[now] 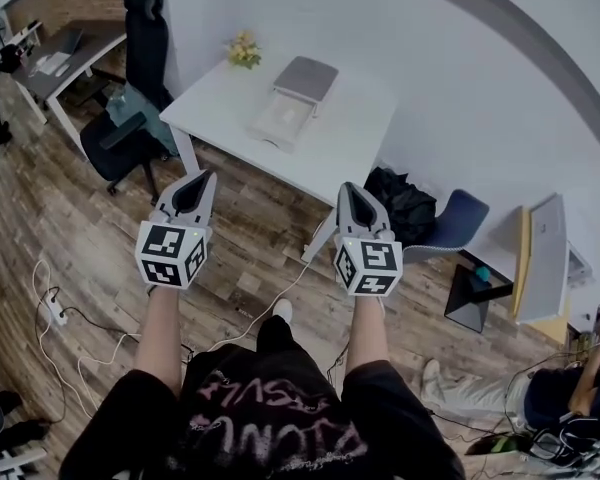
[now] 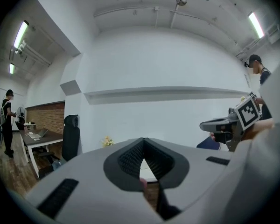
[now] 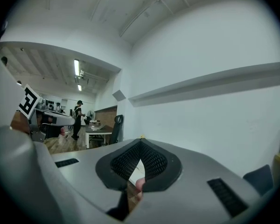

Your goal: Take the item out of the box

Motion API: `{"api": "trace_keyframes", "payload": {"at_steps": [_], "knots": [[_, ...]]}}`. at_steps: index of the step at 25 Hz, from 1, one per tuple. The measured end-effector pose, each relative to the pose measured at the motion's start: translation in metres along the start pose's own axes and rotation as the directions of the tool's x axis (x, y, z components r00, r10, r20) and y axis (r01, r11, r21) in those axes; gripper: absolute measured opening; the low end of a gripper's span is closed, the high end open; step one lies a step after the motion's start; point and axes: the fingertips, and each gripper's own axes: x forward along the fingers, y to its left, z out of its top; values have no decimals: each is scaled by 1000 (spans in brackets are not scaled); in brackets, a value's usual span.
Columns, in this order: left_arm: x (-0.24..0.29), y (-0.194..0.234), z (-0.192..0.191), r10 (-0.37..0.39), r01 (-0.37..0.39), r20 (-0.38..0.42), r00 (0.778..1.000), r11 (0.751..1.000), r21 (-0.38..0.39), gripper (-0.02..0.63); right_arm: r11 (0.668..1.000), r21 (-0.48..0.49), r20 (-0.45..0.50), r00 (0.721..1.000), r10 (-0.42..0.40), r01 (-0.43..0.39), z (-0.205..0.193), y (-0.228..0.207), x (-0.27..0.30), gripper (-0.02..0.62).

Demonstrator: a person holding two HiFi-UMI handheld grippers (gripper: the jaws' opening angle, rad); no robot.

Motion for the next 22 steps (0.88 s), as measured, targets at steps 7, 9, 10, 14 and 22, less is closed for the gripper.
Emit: {"api": "trace_keyframes", "payload": {"at_steps": [7,9,10,14,22], "knots": [[67,4,7,-23,23,-2,1000,1000,4,3,1000,9,11,1000,8,-8,3,-44,57,9],[89,3,8,-37,37,-5,999,999,1,3,1000,22,10,1000,18,-18,2,-58,74,9],[99,3,9,-44,44,-3,999,999,-2,3,999,29,9,1000,22,-23,1,-65,82,9],[137,4,8,-44,43,-24,999,999,-11,3,999,25,-9,1000,23,-22,-3,-90,111,9],[192,5,11,-10,10,-39,999,1000,-1,3,997,-18,-17,997,72,-72,-2,-125,157,9]]}}
